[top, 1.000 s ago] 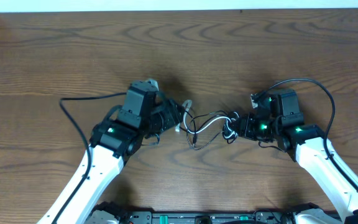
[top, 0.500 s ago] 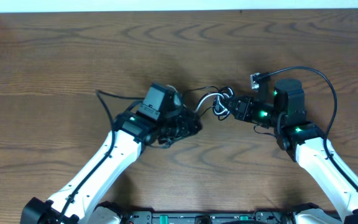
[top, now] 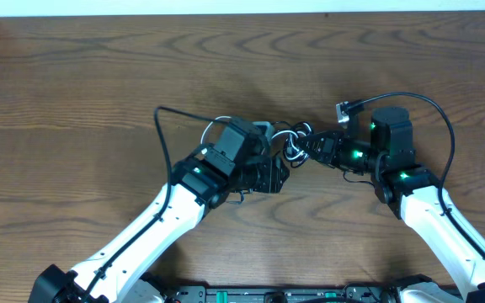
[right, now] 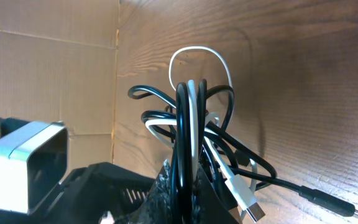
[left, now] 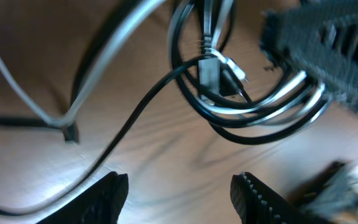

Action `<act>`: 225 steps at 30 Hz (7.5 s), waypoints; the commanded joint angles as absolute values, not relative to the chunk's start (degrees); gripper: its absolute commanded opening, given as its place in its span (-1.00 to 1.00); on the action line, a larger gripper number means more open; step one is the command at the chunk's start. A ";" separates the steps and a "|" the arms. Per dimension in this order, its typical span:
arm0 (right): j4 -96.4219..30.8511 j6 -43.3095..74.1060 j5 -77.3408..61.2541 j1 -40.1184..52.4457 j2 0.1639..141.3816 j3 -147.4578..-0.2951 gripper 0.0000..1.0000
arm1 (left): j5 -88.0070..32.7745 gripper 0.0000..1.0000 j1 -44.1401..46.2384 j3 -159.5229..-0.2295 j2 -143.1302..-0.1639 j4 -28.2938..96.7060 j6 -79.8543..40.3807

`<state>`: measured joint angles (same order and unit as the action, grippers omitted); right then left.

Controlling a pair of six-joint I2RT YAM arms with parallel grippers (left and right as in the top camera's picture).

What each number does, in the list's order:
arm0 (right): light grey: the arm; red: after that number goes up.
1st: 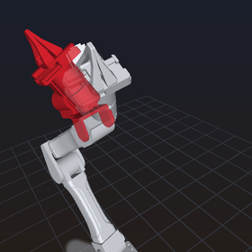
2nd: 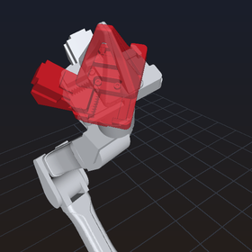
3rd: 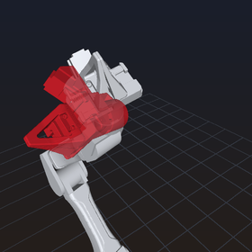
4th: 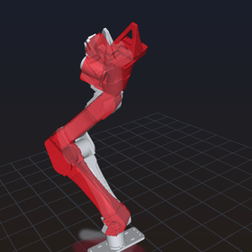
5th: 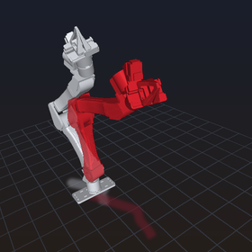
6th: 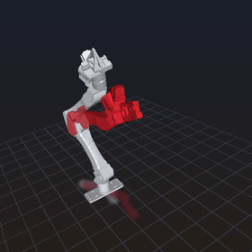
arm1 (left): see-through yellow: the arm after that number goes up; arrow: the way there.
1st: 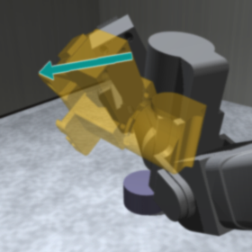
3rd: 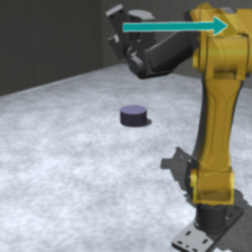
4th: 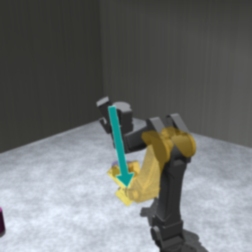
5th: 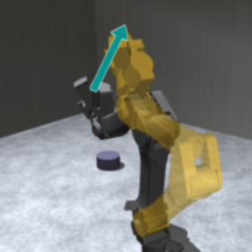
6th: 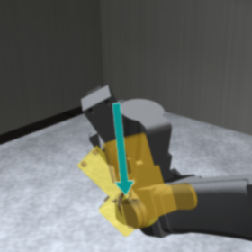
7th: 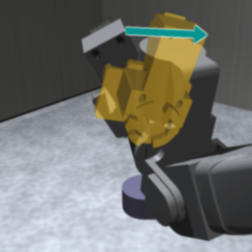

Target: Untangle cables

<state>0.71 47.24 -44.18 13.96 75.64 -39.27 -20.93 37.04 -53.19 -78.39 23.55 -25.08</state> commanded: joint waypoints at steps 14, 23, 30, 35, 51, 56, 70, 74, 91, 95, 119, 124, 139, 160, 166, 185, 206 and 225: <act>3.46 48.90 -48.45 14.35 75.66 -39.64 -0.98 | -8.29 0.08 38.61 -53.47 -84.82 22.96 -4.10; 1.87 48.29 -47.59 14.35 75.66 -39.64 -0.98 | -8.25 -0.85 38.41 -53.52 -82.54 21.96 -4.10; -11.94 38.68 -38.50 14.35 75.66 -39.64 -0.98 | -8.29 -0.85 33.56 -53.52 -72.18 21.45 -8.84; -23.92 32.21 -31.64 14.35 75.66 -39.64 -0.98 | -10.31 -0.85 26.70 -53.49 -65.17 19.73 -16.51; -12.56 28.05 -50.76 14.35 75.66 -39.64 -0.98 | -37.98 0.43 24.51 -53.47 -68.82 22.83 -18.35; -9.72 25.61 -57.10 14.35 75.66 -39.64 -0.98 | -38.35 0.42 26.98 -53.47 -73.12 22.37 -18.33; -9.15 25.63 -57.54 14.35 75.66 -39.64 -0.98 | -31.31 0.47 28.49 -53.47 -82.91 19.75 -17.45; -8.97 25.65 -56.18 14.35 75.66 -39.64 -0.98 | -33.61 -0.03 31.00 -53.47 -84.55 19.79 -17.45; -30.20 26.17 -15.62 14.35 75.66 -39.64 -0.85 | -33.63 -0.85 33.01 -53.49 -79.68 19.81 -17.45; -30.94 27.11 -13.93 14.35 75.66 -39.64 -0.69 | -33.63 -0.85 33.04 -53.49 -79.20 20.05 -17.45; -23.03 18.98 -35.11 14.37 75.66 -39.64 0.00 | -41.01 -0.85 33.21 -53.49 -79.18 19.90 -15.51; -25.10 18.33 -34.17 14.37 75.66 -39.62 -0.11 | -47.59 -0.85 33.21 -53.49 -79.18 16.23 -15.53; -26.57 7.01 -49.74 14.35 75.66 -39.59 -0.98 | -17.04 -0.85 33.19 -53.47 -79.22 21.12 -19.03; -15.70 9.39 -51.90 13.82 75.66 -39.62 -0.98 | -0.14 -0.85 32.05 -53.49 -78.17 29.08 -21.32; -28.12 21.80 -17.10 13.80 75.66 -39.62 -0.98 | -0.23 -0.85 28.56 -53.49 -73.73 29.30 -21.34; -16.08 15.55 -47.97 13.93 75.66 -39.62 0.22 | -26.65 -0.85 28.18 -53.49 -66.89 26.15 -20.95; -9.21 15.31 -59.92 13.98 75.66 -39.62 0.04 | -28.14 -0.85 39.11 -53.49 -66.92 18.46 -20.49; -15.11 18.63 -40.86 13.78 75.66 -39.62 -0.98 | -30.87 0.13 39.20 -53.47 -66.96 19.27 -20.45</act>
<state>-16.40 17.39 -42.52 13.78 75.70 -39.27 -29.98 39.11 -53.17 -67.00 18.35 -20.97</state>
